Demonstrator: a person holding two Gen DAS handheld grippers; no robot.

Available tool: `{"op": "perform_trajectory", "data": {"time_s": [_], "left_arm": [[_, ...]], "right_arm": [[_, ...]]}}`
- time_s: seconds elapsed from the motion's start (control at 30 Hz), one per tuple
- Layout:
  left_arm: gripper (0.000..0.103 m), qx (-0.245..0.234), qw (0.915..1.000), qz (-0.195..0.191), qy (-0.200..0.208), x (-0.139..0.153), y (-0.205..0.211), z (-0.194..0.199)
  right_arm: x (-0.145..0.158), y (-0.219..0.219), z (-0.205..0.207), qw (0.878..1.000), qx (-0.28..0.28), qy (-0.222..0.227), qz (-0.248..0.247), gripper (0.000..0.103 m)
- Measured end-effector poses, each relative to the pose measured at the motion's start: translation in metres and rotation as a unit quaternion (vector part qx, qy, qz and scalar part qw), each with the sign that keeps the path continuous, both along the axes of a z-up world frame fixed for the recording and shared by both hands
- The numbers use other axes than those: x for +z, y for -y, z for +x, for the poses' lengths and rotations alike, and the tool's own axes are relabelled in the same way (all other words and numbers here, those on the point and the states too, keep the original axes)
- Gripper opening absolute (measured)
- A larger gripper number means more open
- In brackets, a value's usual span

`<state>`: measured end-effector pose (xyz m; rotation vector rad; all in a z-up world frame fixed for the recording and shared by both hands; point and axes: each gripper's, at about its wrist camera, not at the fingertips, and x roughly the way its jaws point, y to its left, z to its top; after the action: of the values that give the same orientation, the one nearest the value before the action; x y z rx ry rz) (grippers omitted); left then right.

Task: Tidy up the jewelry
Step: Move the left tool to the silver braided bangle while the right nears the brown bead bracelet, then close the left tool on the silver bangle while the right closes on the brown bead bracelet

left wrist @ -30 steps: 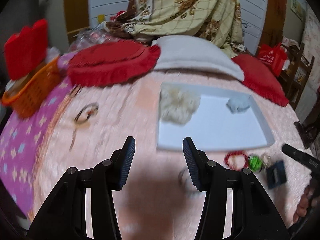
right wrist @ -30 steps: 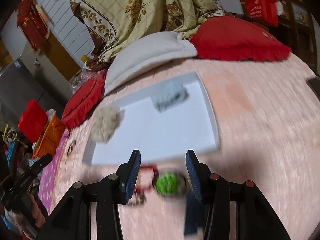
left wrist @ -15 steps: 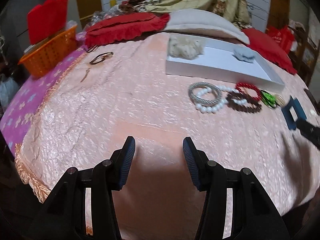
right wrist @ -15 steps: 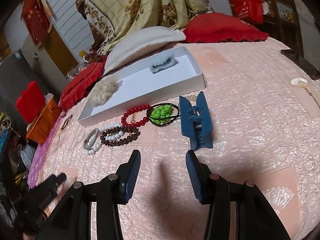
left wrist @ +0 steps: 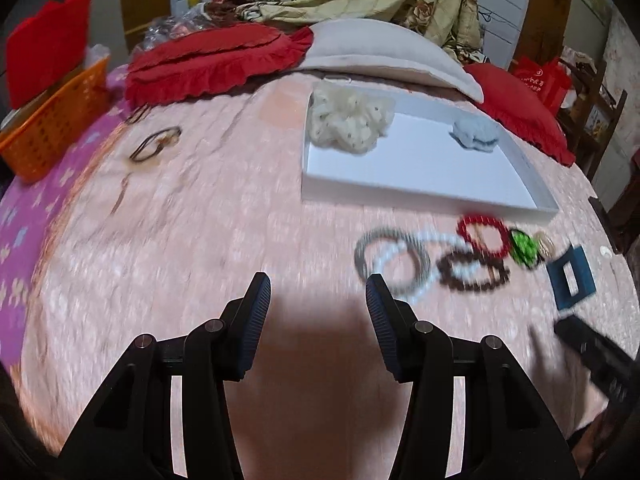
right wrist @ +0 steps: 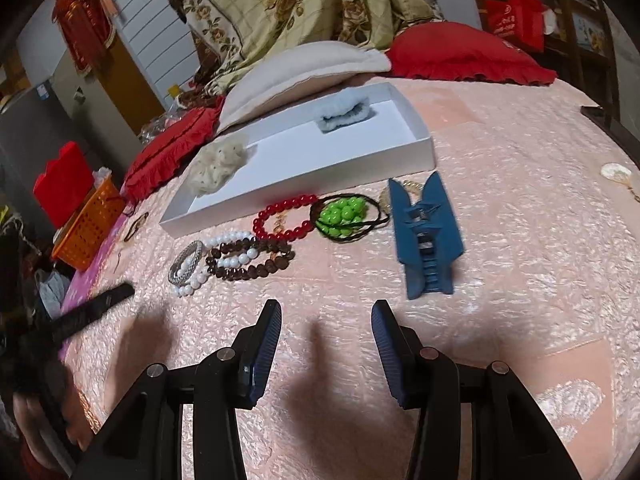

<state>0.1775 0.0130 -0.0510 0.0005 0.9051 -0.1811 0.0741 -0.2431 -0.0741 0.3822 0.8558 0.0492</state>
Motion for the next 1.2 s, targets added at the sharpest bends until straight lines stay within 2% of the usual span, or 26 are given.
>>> {"op": "perform_trajectory", "data": {"time_s": [0.13,0.23,0.47,0.6,0.83,1.1,1.2], "left_arm": [[0.049,-0.028,0.9996,0.004,-0.009,-0.009,0.006,0.027],[0.049,-0.041,0.9986,-0.012,-0.03,-0.018,0.005,0.046],[0.049,-0.055,0.9965,-0.039,-0.05,-0.028,0.0,0.069],[0.049,-0.064,0.9955,-0.047,-0.052,-0.035,-0.001,0.07],[0.049,-0.074,0.9961,-0.033,-0.034,-0.036,0.005,0.069],[0.049,-0.09,0.9938,-0.05,-0.04,-0.035,0.009,0.061],[0.049,-0.101,0.9936,-0.039,-0.033,-0.036,0.016,0.057]], "right_arm": [[0.0,-0.003,0.008,1.0,0.013,-0.001,-0.009,0.045],[-0.001,-0.009,0.022,1.0,0.027,-0.005,-0.012,0.045],[-0.012,-0.019,0.056,0.999,0.034,-0.026,0.007,0.045],[-0.012,-0.025,0.066,0.999,0.036,-0.023,0.006,0.045],[-0.013,-0.034,0.073,0.999,0.042,-0.021,-0.007,0.045],[-0.014,-0.039,0.073,0.999,0.041,-0.012,-0.024,0.045],[-0.014,-0.043,0.075,0.998,0.043,-0.01,-0.038,0.045]]}}
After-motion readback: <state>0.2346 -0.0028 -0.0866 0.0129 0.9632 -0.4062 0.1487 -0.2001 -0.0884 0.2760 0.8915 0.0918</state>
